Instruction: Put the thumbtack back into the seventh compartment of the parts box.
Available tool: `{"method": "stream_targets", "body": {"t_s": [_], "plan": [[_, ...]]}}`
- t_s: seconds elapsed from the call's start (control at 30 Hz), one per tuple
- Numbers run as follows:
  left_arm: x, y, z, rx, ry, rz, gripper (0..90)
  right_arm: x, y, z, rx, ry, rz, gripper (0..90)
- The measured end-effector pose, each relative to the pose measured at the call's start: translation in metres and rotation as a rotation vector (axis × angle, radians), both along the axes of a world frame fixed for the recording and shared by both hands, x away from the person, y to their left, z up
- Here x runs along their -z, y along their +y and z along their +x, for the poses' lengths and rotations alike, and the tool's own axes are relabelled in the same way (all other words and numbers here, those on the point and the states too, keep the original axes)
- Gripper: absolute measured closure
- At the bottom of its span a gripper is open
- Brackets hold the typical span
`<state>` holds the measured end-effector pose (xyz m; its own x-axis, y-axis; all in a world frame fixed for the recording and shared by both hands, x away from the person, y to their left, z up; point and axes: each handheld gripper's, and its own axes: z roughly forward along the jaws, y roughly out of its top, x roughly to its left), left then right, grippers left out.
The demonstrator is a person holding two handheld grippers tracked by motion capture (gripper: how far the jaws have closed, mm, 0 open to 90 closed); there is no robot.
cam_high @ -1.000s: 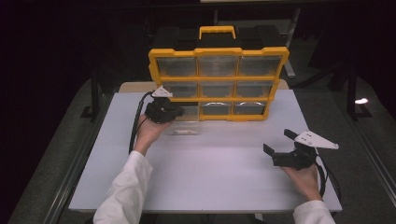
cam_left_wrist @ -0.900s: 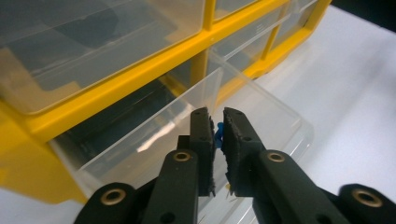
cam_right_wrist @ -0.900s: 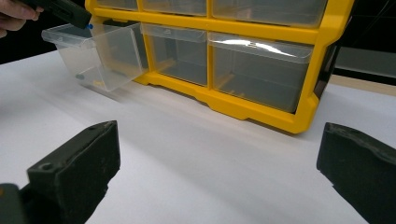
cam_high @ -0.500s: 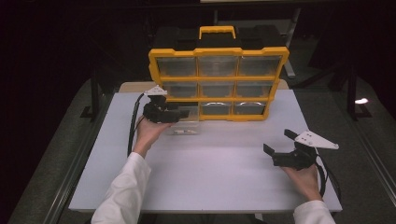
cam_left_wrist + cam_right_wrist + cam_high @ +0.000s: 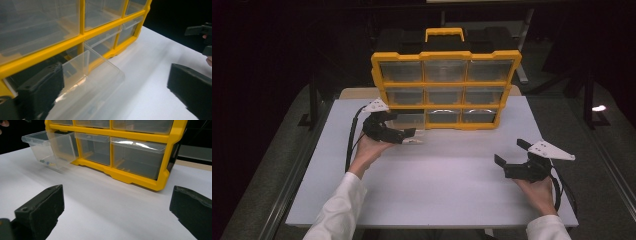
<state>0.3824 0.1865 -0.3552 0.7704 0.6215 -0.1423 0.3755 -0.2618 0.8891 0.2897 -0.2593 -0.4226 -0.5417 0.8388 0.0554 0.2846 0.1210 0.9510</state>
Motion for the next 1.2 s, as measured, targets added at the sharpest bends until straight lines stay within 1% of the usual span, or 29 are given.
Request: {"method": "stream_targets", "body": {"t_s": [0.1,0.23,0.3,0.43,0.53,0.73,0.97,1.07,1.17,1.2], "plan": [[0.002,0.004,-0.004,-0.006,-0.005,0.002,0.0,0.000,0.000,0.000,0.001,-0.001,-0.001,0.0],[0.004,0.011,-0.009,-0.017,-0.007,-0.017,0.0,0.000,-0.001,0.000,0.002,-0.001,0.000,0.0],[0.004,0.015,-0.012,-0.023,-0.010,-0.020,0.0,0.000,-0.001,0.000,0.002,-0.002,-0.001,0.0],[0.005,0.023,-0.019,-0.038,-0.018,-0.046,0.0,0.000,0.000,0.000,0.002,-0.002,-0.001,0.0],[0.006,0.028,-0.022,-0.045,-0.025,-0.054,0.0,0.001,0.000,0.000,0.001,-0.002,-0.003,0.0],[0.009,0.041,-0.028,-0.063,-0.033,-0.094,0.0,0.001,0.000,0.000,0.002,-0.001,-0.006,0.0],[0.017,0.056,-0.037,-0.094,-0.035,-0.123,0.0,0.001,0.001,0.000,0.001,0.001,-0.007,0.0],[0.019,0.059,-0.039,-0.095,-0.037,-0.126,0.0,0.001,0.001,0.000,0.001,0.001,-0.007,0.0],[0.024,0.065,-0.045,-0.099,-0.035,-0.140,0.0,0.001,0.001,0.000,0.002,0.002,-0.005,0.0],[0.026,0.068,-0.047,-0.102,-0.033,-0.139,0.0,0.001,0.001,0.000,0.002,0.002,-0.007,0.0]]}}
